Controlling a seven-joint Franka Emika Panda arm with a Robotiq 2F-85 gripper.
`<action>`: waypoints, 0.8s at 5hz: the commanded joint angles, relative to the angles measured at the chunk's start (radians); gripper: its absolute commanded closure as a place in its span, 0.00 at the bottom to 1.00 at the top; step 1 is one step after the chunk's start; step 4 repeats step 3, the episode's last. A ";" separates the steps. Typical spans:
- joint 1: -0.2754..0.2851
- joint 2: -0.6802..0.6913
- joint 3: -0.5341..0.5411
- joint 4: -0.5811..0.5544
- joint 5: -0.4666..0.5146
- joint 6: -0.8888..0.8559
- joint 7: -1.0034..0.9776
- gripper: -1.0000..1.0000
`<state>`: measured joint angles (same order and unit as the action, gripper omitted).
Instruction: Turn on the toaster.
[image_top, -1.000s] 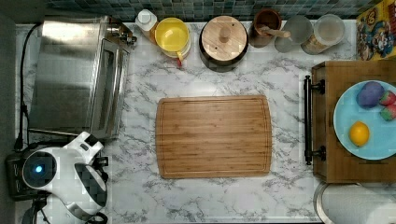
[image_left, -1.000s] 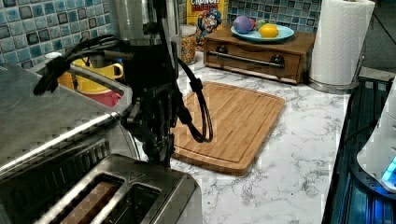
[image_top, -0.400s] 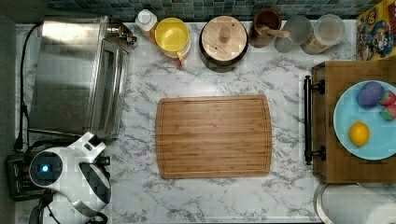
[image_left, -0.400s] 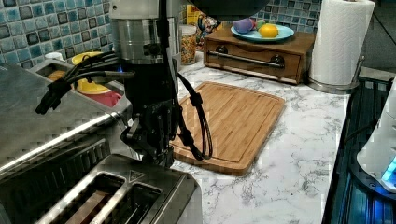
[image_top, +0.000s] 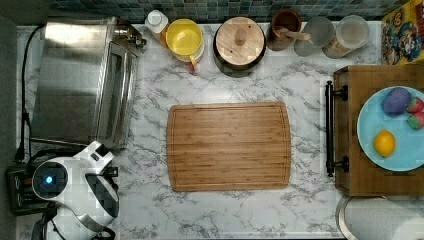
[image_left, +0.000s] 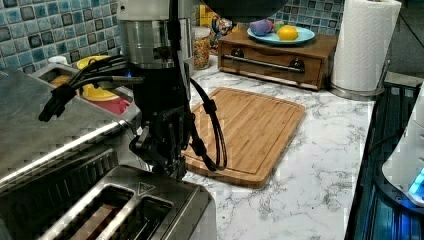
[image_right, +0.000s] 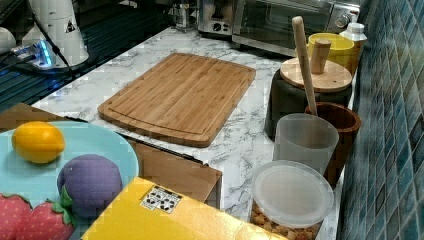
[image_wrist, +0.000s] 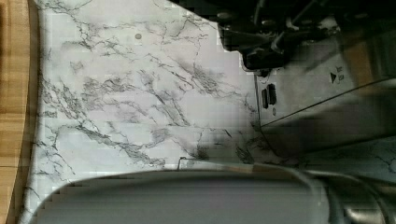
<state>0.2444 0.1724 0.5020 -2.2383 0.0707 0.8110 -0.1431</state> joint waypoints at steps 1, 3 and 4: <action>0.031 0.149 -0.015 -0.223 -0.005 -0.020 0.042 1.00; 0.013 0.152 0.002 -0.223 -0.014 -0.020 0.049 1.00; 0.013 0.152 0.002 -0.223 -0.014 -0.020 0.049 1.00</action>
